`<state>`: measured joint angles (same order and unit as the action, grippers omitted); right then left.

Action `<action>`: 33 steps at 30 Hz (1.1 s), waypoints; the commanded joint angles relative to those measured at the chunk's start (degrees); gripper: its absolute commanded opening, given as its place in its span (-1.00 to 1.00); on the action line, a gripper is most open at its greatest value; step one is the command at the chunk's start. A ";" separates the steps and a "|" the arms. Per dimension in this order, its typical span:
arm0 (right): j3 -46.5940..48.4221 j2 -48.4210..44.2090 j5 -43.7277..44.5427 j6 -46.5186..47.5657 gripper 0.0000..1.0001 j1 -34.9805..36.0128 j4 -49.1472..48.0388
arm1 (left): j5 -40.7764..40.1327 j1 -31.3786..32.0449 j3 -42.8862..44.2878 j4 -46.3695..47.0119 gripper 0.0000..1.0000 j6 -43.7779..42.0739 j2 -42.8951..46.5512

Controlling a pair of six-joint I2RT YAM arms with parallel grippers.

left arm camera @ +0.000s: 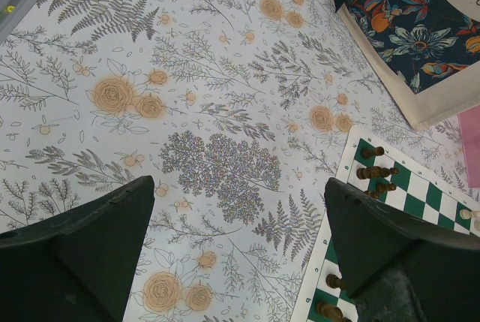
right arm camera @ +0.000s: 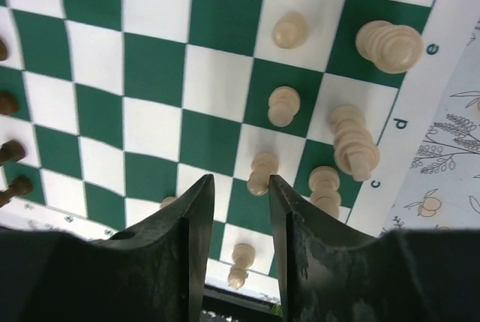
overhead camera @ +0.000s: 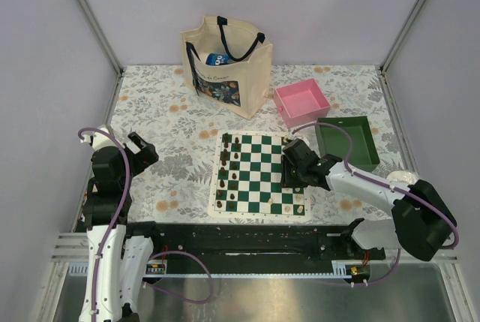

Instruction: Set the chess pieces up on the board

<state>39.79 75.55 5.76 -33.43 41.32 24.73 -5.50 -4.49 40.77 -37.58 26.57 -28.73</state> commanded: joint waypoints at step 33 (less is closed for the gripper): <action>3.89 5.31 -10.95 0.21 -0.06 10.01 -3.46 | 1.28 -0.25 0.18 2.87 0.98 -0.02 -0.19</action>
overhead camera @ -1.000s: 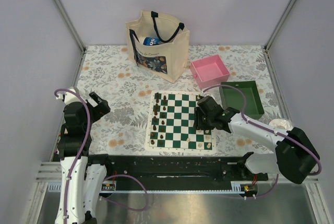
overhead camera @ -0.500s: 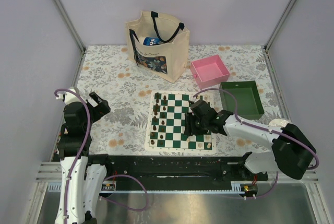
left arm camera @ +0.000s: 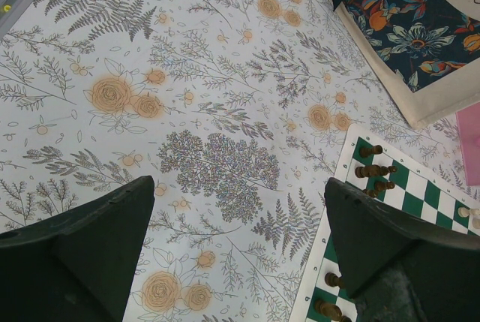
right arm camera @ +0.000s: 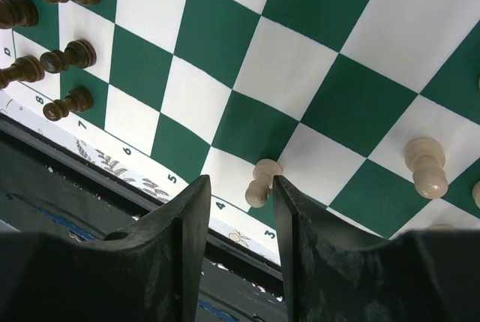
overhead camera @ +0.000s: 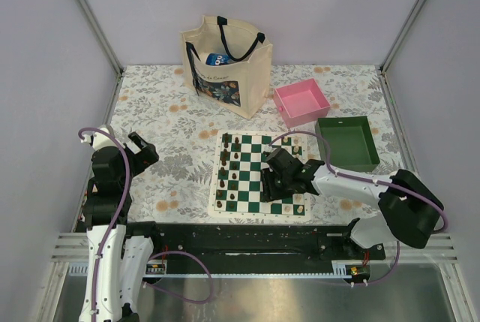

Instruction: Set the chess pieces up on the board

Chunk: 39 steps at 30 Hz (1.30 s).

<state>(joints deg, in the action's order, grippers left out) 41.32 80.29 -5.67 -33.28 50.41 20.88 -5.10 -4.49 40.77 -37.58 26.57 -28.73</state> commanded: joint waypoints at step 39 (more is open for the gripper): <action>4.38 1.89 3.56 2.34 -0.48 1.00 4.96 | 0.97 -0.34 0.18 2.87 0.98 -0.02 -0.27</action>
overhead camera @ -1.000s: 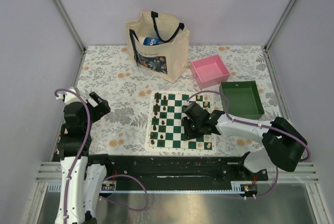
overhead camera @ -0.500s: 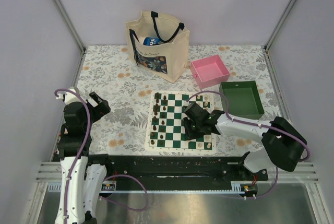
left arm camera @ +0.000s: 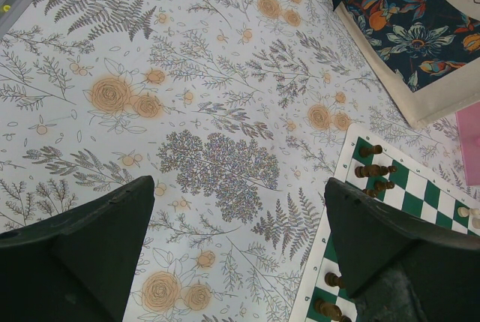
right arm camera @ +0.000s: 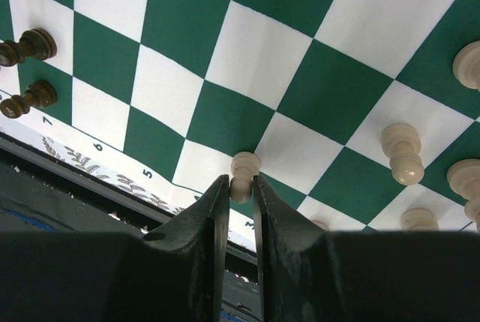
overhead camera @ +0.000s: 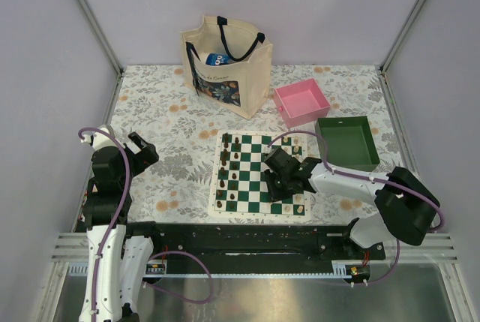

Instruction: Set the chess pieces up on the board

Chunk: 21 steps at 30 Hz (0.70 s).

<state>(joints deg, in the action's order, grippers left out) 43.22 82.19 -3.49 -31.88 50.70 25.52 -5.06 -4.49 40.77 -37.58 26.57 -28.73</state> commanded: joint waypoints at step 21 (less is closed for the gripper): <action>-0.07 -8.54 14.12 -0.82 -0.66 0.72 9.72 | 1.19 -0.26 0.10 2.87 0.98 -0.02 -0.19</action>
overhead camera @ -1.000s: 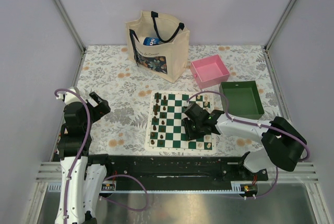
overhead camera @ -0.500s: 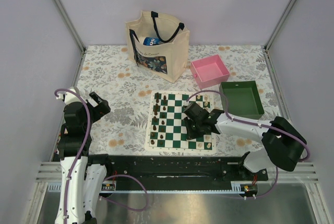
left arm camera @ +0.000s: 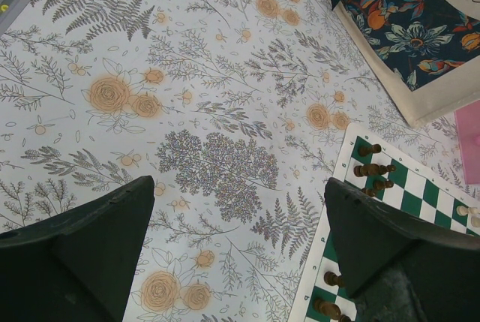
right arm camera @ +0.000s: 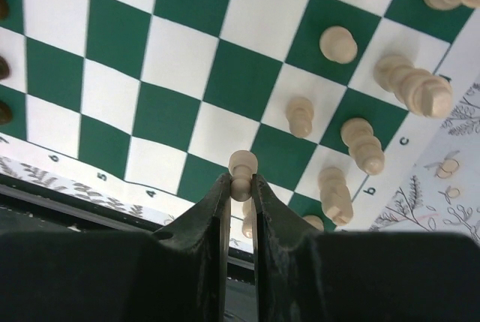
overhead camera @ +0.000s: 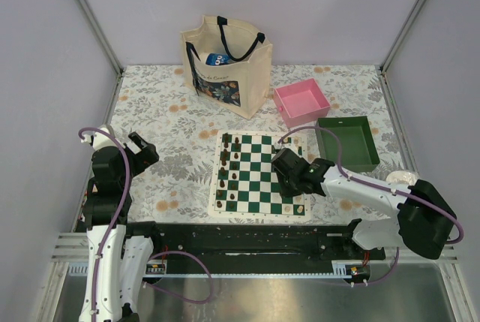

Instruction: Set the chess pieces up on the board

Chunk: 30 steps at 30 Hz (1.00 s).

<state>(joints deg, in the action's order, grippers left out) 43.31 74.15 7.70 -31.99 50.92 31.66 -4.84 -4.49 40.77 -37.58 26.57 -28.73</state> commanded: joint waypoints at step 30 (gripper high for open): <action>1.08 5.04 2.75 0.52 -0.54 0.50 2.79 | 0.89 -0.25 0.10 2.87 0.98 -0.03 -0.19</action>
<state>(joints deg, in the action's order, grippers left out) 43.16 78.78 9.85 -31.77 50.96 35.31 -4.69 -4.49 40.77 -37.58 26.57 -28.75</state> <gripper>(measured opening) 0.218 0.988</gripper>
